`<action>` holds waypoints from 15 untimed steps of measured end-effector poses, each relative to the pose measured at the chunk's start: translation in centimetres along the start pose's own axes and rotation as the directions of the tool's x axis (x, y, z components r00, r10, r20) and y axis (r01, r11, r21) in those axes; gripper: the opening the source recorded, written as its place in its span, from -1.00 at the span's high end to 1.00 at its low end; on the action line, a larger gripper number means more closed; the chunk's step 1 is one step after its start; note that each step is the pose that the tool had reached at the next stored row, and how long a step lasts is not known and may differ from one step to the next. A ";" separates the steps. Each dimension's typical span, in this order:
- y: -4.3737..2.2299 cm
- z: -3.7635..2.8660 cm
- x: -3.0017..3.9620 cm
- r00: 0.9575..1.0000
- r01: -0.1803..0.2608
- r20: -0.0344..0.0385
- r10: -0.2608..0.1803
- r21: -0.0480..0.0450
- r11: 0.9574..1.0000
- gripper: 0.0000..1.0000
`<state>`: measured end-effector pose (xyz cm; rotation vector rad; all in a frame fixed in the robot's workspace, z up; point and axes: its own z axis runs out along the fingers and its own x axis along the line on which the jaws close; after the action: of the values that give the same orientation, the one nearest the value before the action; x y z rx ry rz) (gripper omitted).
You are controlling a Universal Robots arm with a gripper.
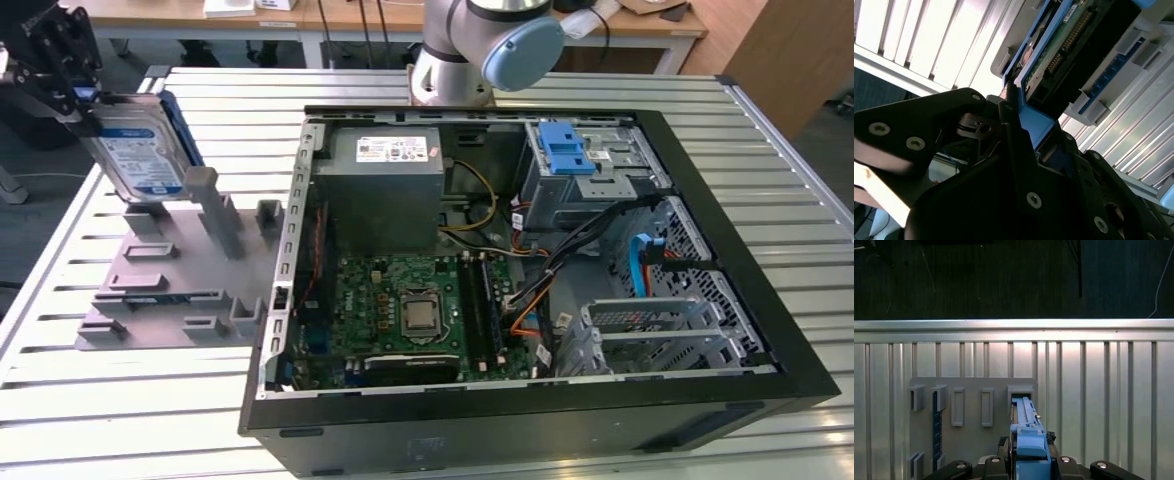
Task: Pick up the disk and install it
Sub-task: 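Pick up the disk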
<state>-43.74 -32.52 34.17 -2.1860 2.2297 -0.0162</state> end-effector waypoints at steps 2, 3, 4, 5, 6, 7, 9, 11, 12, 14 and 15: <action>0.00 -0.15 0.00 1.000 0.000 0.000 0.000 0.000 1.000 0.27; 0.00 -0.22 0.00 1.000 0.000 0.000 0.000 0.000 1.000 0.27; -0.01 -0.31 0.00 1.000 0.000 0.000 0.000 0.000 1.000 0.27; -0.01 -0.38 0.00 1.000 0.000 0.000 0.000 0.000 1.000 0.27; -0.01 -0.46 0.00 1.000 0.000 0.000 0.000 0.000 1.000 0.27; -0.01 -0.54 0.00 1.000 0.000 0.000 0.000 0.000 1.000 0.27; -0.01 -0.69 -0.01 1.000 0.000 0.000 0.000 0.000 1.000 0.27; -0.02 -0.86 -0.01 1.000 0.000 0.000 0.000 0.000 1.000 0.27; -0.02 -0.96 -0.01 1.000 0.000 0.000 0.000 0.000 1.000 0.27; -0.02 -1.13 -0.01 1.000 0.000 0.000 0.000 0.000 1.000 0.27; -0.03 -1.22 -0.01 1.000 0.000 0.000 0.000 0.000 1.000 0.27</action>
<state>-43.74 -32.52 35.39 -2.1860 2.2298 -0.0163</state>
